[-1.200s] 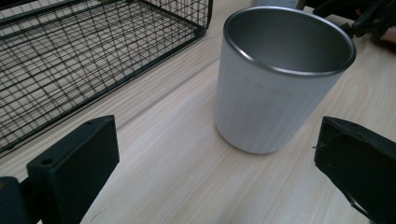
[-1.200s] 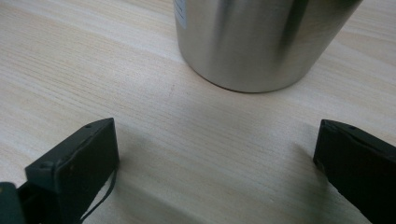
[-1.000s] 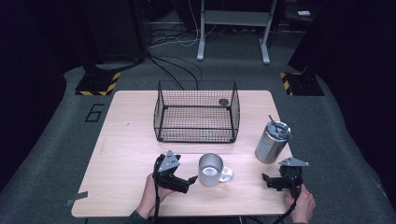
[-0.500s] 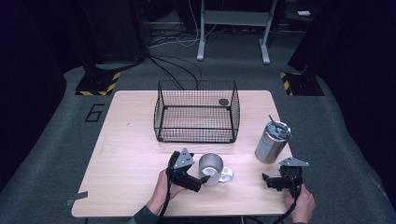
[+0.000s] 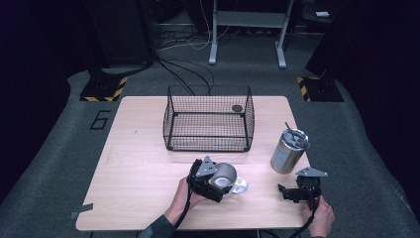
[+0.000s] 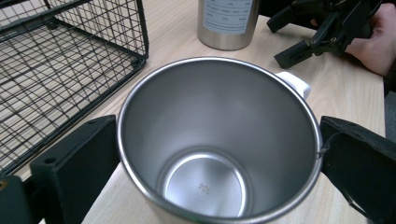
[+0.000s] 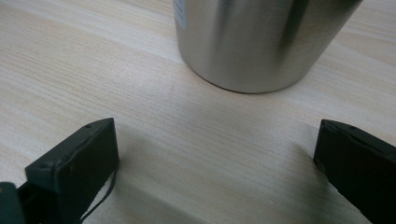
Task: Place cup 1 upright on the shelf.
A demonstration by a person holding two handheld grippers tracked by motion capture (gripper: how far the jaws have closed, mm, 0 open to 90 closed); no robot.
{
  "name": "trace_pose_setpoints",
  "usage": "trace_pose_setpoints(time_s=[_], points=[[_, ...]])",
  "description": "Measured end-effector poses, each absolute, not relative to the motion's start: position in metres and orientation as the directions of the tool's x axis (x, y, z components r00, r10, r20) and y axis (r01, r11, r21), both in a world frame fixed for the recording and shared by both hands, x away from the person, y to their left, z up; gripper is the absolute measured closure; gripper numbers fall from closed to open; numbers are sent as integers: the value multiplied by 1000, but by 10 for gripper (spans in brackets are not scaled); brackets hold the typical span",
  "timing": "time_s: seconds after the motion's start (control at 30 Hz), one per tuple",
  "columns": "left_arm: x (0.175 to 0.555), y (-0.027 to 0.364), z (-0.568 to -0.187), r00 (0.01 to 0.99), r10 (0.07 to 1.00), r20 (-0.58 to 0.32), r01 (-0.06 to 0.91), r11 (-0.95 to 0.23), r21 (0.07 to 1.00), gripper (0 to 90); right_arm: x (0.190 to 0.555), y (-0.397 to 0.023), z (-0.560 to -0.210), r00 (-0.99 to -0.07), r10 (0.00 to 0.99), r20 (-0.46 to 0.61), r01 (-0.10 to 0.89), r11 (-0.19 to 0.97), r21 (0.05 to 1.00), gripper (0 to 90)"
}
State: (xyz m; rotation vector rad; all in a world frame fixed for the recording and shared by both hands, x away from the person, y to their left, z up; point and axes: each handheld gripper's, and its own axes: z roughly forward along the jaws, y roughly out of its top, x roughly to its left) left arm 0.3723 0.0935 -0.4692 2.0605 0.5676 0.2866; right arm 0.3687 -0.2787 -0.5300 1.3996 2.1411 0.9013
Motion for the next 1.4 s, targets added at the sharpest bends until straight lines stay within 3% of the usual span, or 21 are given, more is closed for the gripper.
trace_pose_setpoints(time_s=[0.8, 1.4], points=[[370, 88, -470, 856, 516, 13, 259, -451, 854, 65, 369, -279, -530, -401, 916, -2, 639, 281, 716, 0], [374, 127, -450, 815, 579, 4, 272, -390, 880, 65, 369, -279, -530, -401, 916, -2, 639, 281, 716, 0]])
